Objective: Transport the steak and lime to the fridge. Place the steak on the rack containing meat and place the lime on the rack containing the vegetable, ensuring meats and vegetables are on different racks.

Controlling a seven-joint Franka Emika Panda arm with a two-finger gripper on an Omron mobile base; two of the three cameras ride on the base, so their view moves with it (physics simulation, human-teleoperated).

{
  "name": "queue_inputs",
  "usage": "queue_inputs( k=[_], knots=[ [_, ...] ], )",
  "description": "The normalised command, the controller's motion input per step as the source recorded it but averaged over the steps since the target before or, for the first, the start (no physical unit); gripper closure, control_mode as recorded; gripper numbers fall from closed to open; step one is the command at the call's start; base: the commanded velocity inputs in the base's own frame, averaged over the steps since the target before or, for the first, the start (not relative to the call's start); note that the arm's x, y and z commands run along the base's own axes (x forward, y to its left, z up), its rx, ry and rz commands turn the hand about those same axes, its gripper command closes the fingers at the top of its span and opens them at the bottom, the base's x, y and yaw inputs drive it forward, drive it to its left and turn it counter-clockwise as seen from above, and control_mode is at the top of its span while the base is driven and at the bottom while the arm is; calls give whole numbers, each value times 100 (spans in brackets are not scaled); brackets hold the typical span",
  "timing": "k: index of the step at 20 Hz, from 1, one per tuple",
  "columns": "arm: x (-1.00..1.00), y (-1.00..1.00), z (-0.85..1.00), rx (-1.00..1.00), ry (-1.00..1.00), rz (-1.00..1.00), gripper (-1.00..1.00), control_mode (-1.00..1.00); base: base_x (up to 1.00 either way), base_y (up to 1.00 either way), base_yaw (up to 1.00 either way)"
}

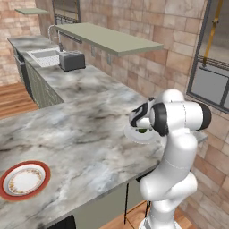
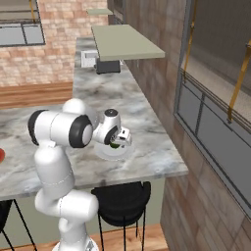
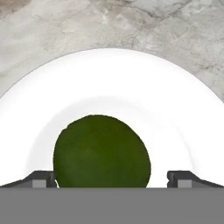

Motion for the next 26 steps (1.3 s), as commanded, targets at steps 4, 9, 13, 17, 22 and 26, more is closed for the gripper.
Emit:
queue_inputs(
  k=[4,9,13,17,22,26],
  knots=[
    [14,0,-16,0,0,0,-100,-100,0,0,0],
    [5,0,-12,0,0,0,-100,-100,0,0,0],
    [-2,0,-16,0,5,0,100,-100,0,0,0],
    [-11,0,-12,0,2,0,100,-100,0,0,0],
    [-15,0,-7,0,-1,0,100,-100,0,0,0],
    [-69,0,13,1,-17,0,100,-100,0,0,0]
  ],
)
